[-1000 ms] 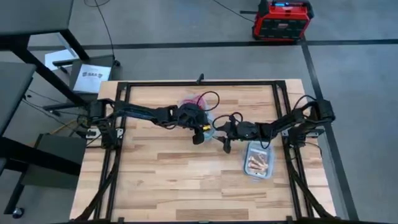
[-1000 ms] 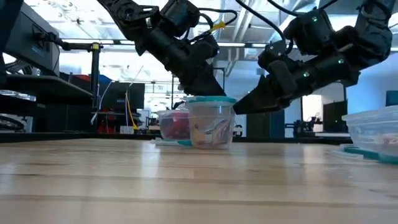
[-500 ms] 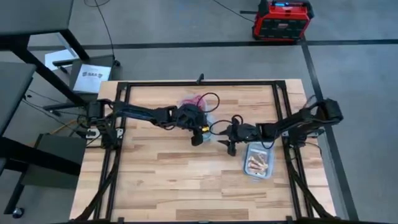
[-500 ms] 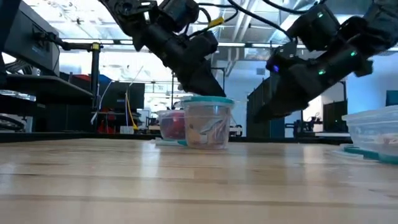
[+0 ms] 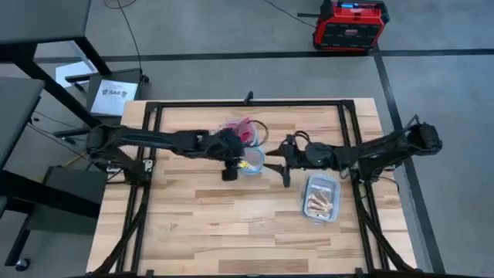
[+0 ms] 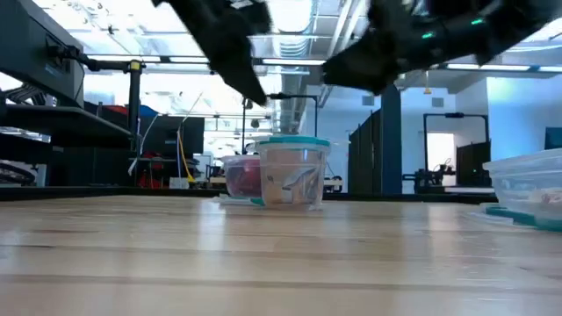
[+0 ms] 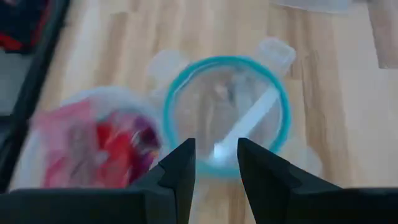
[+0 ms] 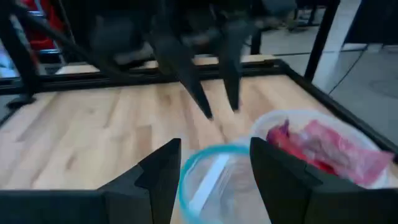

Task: Sort candy
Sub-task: Close the small circular transparent bin

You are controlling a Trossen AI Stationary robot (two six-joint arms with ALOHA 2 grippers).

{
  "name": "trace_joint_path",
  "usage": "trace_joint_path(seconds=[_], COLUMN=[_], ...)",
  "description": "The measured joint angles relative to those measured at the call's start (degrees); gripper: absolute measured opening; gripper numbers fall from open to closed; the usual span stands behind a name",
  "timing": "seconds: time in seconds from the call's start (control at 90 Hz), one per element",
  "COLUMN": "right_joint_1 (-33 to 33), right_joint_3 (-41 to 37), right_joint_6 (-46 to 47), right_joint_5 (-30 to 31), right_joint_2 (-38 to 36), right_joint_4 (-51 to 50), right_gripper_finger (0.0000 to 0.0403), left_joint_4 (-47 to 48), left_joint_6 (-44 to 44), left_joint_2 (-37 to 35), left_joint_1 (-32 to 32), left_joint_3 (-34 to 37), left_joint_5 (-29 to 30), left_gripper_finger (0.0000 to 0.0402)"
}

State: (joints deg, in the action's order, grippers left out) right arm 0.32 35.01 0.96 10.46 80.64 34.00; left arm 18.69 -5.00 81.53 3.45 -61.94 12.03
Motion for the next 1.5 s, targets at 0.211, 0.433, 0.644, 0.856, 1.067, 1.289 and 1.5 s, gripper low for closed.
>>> trace_joint_path(seconds=[0.211, 0.433, 0.644, 0.856, 1.067, 1.289, 1.5], right_joint_1=[-3.2, -4.7, -4.6, -4.2, -2.1, -1.7, -0.5], right_joint_3=[7.0, 8.2, 8.4, 8.4, 8.3, 8.2, 8.2], right_joint_6=[-1.0, 1.9, 1.7, -0.8, -1.3, -1.0, -1.5], right_joint_5=[-3.2, -3.3, -5.3, -20.7, -24.0, -22.4, -20.6], right_joint_2=[14.3, 22.1, 23.2, 23.2, 23.3, 23.3, 23.3], right_joint_4=[2.9, 6.0, 2.4, -0.2, -0.2, 0.0, 0.0], right_gripper_finger=[0.0177, 0.0177, 0.0177, 0.0165, 0.0141, 0.0137, 0.0137], left_joint_4=[-12.8, -22.4, -24.1, -27.1, -31.4, -29.8, -31.2], left_joint_6=[4.9, 6.6, 6.4, 8.3, 11.8, 13.0, 12.7], left_joint_2=[-15.0, -17.1, -12.7, -5.9, -2.7, -1.6, -0.7], left_joint_1=[2.2, 3.1, 3.1, 3.0, 1.7, -2.0, -3.1], left_joint_3=[16.6, 24.8, 25.1, 25.1, 25.0, 25.1, 25.0], left_joint_5=[0.0, -1.1, -1.6, -6.1, -9.9, -14.0, -12.0], left_gripper_finger=[0.0107, 0.0107, 0.0107, 0.0107, 0.0107, 0.0107, 0.0107])
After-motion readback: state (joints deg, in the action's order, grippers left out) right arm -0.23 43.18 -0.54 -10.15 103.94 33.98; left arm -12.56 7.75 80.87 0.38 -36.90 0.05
